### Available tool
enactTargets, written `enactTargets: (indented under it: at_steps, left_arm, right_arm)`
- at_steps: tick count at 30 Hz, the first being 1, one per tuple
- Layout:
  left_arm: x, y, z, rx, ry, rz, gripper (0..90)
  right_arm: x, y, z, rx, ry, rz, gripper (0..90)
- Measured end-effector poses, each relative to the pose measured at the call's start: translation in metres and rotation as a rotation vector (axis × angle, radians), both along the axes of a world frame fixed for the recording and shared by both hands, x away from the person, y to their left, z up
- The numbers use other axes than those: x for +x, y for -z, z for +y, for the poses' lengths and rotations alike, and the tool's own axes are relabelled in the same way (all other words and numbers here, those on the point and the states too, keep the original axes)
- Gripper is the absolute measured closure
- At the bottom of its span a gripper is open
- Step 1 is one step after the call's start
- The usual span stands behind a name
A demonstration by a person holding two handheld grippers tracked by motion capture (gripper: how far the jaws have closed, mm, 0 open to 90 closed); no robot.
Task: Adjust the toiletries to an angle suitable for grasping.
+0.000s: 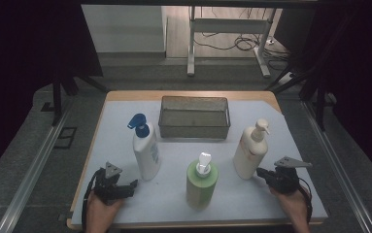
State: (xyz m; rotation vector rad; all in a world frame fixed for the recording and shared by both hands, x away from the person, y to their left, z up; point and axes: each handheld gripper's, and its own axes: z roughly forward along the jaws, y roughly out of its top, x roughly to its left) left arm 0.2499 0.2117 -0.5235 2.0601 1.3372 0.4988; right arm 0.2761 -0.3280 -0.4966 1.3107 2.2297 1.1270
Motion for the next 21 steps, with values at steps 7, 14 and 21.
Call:
enactTargets:
  at_steps: [7,14,21]
  left_arm:
    - [0.000,0.000,0.000,0.002,0.001,-0.001,12.7]
    - [0.000,0.000,0.000,0.000,0.000,0.000,12.7]
    - [0.000,0.000,0.000,0.000,0.000,0.000,12.7]
  right_arm:
    - [-0.019,-0.005,0.011,0.013,-0.065,-0.013,89.6]
    - [-0.017,-0.004,0.034,0.009,-0.109,-0.028,89.6]
    - [-0.012,0.002,0.045,-0.008,-0.119,-0.031,89.7]
